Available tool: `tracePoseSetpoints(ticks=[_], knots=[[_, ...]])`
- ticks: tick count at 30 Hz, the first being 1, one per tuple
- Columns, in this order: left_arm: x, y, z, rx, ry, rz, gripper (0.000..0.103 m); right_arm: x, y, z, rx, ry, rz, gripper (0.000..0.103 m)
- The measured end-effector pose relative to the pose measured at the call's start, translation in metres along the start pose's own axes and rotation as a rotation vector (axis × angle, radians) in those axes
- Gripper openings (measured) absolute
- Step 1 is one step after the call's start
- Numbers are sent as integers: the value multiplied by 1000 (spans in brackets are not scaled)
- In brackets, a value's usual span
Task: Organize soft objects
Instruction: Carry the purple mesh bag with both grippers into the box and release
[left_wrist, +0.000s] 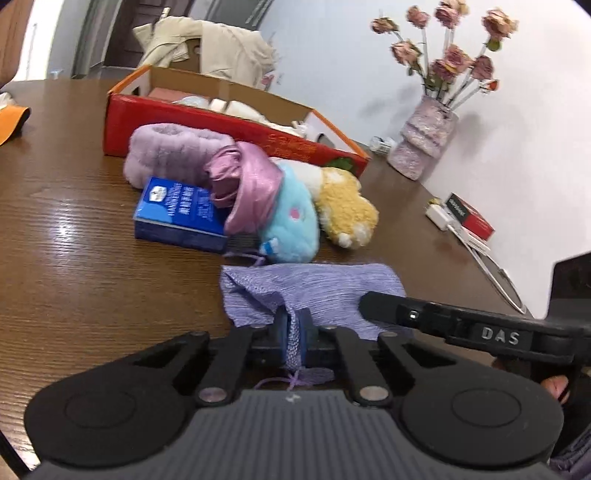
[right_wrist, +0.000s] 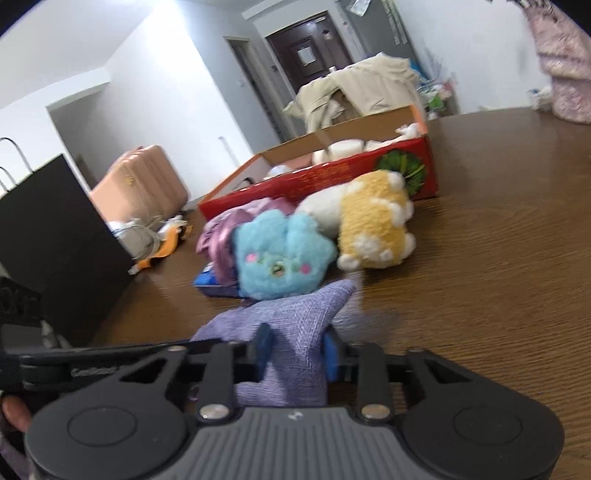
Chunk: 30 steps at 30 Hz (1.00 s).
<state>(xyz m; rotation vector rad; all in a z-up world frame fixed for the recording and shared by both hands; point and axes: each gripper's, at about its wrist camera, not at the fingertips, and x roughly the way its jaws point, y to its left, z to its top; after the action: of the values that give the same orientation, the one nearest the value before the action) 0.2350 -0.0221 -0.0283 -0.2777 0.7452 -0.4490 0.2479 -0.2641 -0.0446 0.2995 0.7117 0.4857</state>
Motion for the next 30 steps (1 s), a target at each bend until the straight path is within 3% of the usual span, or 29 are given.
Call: tracePoseSetpoints(ticks=[4, 8, 12, 15, 18, 22, 26, 30], knots=[[-11, -14, 2, 64, -21, -48, 3, -3, 3, -1, -2, 6, 34, 10], [-39, -28, 21, 126, -124, -128, 3, -23, 14, 6, -39, -38, 40, 8], [-50, -39, 73, 181, -242, -183, 3, -51, 16, 39, -60, -146, 72, 8], [-27, -43, 119, 206, -285, -173, 3, -51, 15, 84, -135, -214, 56, 8], [24, -36, 162, 175, -245, -127, 3, -25, 4, 135, -178, -224, 28, 8], [100, -16, 197, 126, -141, -63, 3, 43, -24, 195, -181, -124, -56, 9], [147, -5, 203, 92, -62, -19, 3, 100, -48, 222, -183, -16, -159, 10], [167, 2, 199, 97, 8, -10, 8, 130, -48, 222, -275, 54, -291, 19]])
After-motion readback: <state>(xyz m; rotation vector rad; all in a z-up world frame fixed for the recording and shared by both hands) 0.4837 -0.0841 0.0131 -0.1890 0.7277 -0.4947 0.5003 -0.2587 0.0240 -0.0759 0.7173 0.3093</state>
